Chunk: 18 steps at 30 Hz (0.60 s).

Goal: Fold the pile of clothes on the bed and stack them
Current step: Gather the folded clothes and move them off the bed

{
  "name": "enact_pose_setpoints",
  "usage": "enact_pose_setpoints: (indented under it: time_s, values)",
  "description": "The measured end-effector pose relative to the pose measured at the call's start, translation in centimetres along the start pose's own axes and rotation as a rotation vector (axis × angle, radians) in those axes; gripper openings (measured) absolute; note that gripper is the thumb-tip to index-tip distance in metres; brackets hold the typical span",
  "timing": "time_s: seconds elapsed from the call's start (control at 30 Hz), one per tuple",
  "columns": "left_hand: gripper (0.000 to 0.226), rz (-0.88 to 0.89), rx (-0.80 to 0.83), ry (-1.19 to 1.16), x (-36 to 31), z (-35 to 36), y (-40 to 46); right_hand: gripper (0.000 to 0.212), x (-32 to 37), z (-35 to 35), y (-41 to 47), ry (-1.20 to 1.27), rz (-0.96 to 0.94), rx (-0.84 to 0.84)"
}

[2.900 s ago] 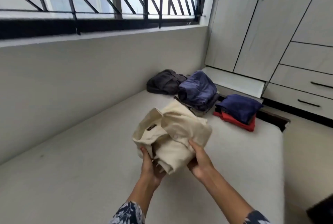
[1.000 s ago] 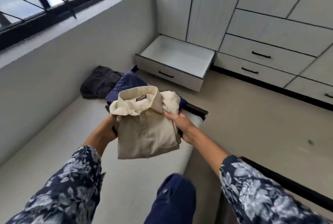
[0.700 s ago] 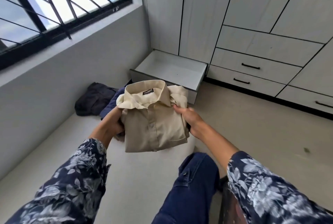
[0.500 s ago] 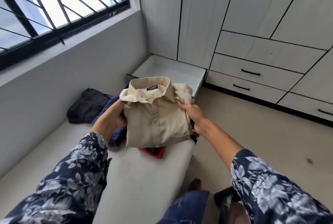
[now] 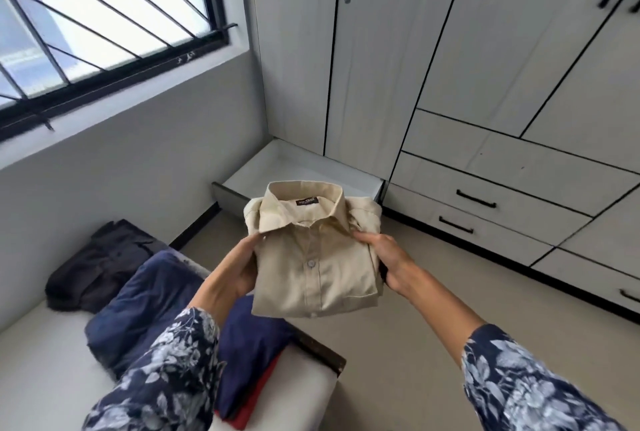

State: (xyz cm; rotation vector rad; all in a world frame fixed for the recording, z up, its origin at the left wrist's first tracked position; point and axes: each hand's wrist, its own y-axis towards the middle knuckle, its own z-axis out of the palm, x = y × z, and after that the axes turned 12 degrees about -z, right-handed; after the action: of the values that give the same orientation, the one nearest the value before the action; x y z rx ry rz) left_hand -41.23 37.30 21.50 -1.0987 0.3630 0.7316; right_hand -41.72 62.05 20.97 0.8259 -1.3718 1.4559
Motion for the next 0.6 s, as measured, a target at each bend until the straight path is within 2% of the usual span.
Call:
enact_pose_setpoints:
  time_s: [0.13, 0.33, 0.5, 0.6]
  values:
    - [0.037, -0.028, 0.021, -0.001, -2.5, 1.2, 3.2, 0.036, 1.8, -1.3, 4.8, 0.005, 0.022, 0.088]
    - [0.057, -0.065, -0.009, -0.006, -5.5, 3.7, 9.8, 0.05, 4.1, -3.7, 15.0, -0.092, 0.084, 0.252]
    - [0.039, -0.054, -0.06, -0.052, -9.1, 8.0, 16.4, 0.041, 7.1, -6.5, 22.9, -0.071, 0.125, 0.295]
    - [0.044, -0.066, -0.114, -0.026, -10.9, 10.2, 19.9, 0.035, 8.8, -8.1, 26.9, -0.069, 0.127, 0.305]
